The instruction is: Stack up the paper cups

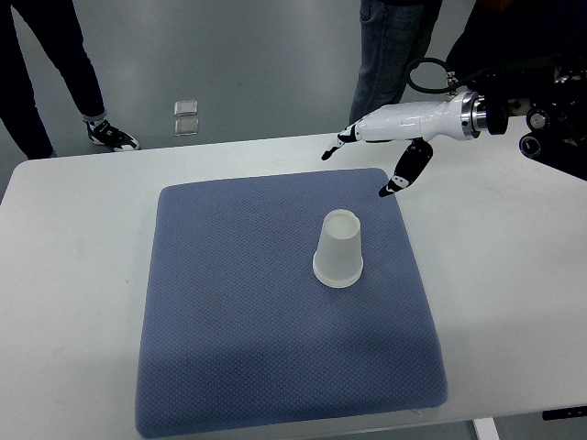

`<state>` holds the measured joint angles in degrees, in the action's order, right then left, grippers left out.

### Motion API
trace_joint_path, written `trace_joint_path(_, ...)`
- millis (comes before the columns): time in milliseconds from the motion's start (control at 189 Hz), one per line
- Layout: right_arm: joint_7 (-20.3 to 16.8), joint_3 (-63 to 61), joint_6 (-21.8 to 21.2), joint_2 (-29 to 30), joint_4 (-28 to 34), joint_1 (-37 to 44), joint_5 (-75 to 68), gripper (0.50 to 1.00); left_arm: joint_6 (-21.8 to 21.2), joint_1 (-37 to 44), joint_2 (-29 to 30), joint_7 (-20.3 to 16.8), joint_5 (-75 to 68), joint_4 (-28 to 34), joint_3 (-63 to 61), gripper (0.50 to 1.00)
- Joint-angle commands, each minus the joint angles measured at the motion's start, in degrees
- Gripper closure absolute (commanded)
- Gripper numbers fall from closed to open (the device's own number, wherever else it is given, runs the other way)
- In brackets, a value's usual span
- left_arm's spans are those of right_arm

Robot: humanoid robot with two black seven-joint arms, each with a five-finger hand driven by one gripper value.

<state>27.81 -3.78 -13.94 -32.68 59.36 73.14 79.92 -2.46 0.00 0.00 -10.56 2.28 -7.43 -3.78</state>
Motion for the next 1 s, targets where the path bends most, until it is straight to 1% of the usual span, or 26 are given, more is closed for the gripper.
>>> trace_joint_path(0,0.0,-3.1,0.4,0.8,-4.0,-1.9,-3.3,0.607,0.0,0.0,0.0,-0.1,0.0,0.0,0.0,0.5)
trace_joint_path(169,0.0,-6.9,0.6,1.7,-10.4,-4.2,-17.7,0.607,0.0,0.0,0.0,0.0,0.0,0.0,0.0,0.5)
trace_joint_path(317,-0.1,-8.1,0.7,3.2,-13.1,-5.0,-34.0,0.607,0.0,0.0,0.0,-0.1,0.0,0.0,0.0,0.5)
trace_joint_path(375,-0.1,-8.1,1.6,3.5,-14.2,-5.4,-41.2,0.607,0.0,0.0,0.0,-0.1,0.0,0.0,0.0,0.5)
trace_joint_path(517,0.0,-8.1,4.5,4.0,-14.7,-7.0,-55.1,0.607,0.0,0.0,0.0,-0.1,0.0,0.0,0.0,0.5)
trace_joint_path(734,-0.1,-8.1,6.2,4.0,-14.6,-7.5,-77.0,0.607,0.0,0.0,0.0,0.0,0.0,0.0,0.0,0.5)
trace_joint_path(787,-0.8,-8.1,7.2,4.0,-14.6,-7.5,-81.9,0.607,0.0,0.0,0.0,0.0,0.0,0.0,0.0,0.5)
trace_joint_path(866,-2.5,-8.1,10.0,4.4,-14.6,-7.5,-88.2,0.607,0.0,0.0,0.0,0.0,0.0,0.0,0.0,0.5)
trace_joint_path(993,-4.2,-8.1,13.5,5.3,-14.7,-8.4,-93.5,0.607,0.0,0.0,0.0,0.0,0.0,0.0,0.0,0.5)
